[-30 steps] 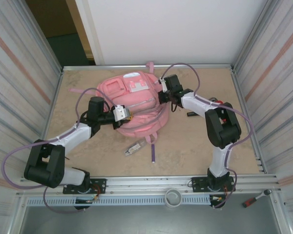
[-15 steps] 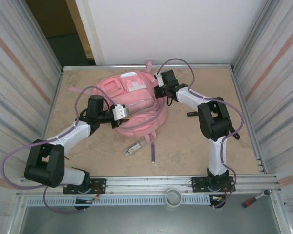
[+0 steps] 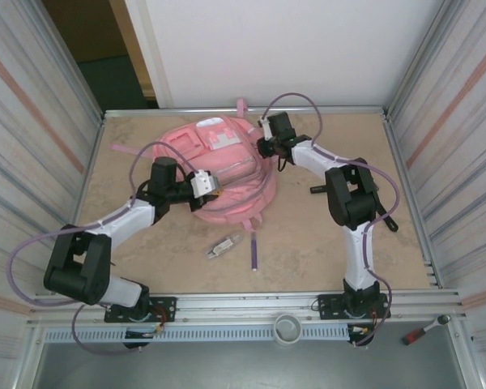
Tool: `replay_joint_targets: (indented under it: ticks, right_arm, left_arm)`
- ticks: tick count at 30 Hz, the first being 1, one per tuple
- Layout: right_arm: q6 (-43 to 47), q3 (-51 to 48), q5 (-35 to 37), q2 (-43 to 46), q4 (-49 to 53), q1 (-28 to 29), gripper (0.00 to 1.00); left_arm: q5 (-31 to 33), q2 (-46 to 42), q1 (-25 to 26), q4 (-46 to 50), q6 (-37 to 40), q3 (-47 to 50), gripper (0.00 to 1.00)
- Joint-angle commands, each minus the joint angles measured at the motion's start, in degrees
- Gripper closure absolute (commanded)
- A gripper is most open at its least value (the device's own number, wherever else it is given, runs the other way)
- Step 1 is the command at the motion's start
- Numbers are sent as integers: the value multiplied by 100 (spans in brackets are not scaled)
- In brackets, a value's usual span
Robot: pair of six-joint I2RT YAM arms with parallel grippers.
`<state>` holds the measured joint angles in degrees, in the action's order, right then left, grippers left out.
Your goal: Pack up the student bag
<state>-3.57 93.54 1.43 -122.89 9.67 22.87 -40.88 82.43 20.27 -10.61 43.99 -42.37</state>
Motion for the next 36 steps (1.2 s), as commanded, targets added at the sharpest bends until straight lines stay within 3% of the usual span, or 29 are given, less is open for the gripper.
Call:
replay_joint_targets:
  ticks: [1, 5, 8, 10, 13, 16, 17, 18, 19, 21, 24, 28, 36]
  right_arm:
    - [-293, -100, 383, 579, 589, -421, 58]
    - [-666, -731, 320, 1351, 1028, -560, 55]
    - [-834, -1230, 137, 1819, 1072, -670, 54]
    - [-954, -1438, 15, 2039, 1059, -679, 54]
    - [-1206, -1690, -466, 2251, 847, -609, 52]
    - [-1489, -1839, -933, 2211, 551, -435, 51]
    - [-1598, -1839, -1043, 2121, 499, -380, 51]
    - [-1688, -1848, -1137, 2017, 422, -341, 50]
    - [-1725, -1841, -1195, 1926, 373, -296, 50]
    - [-1833, -1775, -1121, 1679, 372, -213, 51]
    - [-1956, -1666, -1047, 1364, 442, -186, 53]
    - [-2058, -1679, -1137, 1171, 469, -137, 56]
    - [-1890, -2164, -1596, 1474, 562, 152, 64]
  left_arm:
    - [-52, 354, 328, -291, -377, -346, 100]
    - [-200, 446, 335, -262, -172, -223, 100]
    - [-409, 233, 124, 342, -24, -316, 100]
    - [-493, 44, -51, 723, -117, -357, 94]
    - [-586, -344, -401, 625, -652, -87, 70]
    - [-628, -805, -647, -207, -1800, 332, 29]
    - [-624, -948, -703, -546, -2257, 466, 20]
    - [-523, -1059, -745, -839, -2721, 572, 18]
    - [-264, -1117, -759, -1005, -3150, 628, 17]
    - [992, -1091, -800, -813, -4276, 552, 13]
    - [3254, -515, -968, 910, -6162, -157, 17]
    - [3116, 389, -1025, 1308, -6651, -567, 20]
    - [1740, 2140, -606, 1174, -6720, -1936, 26]
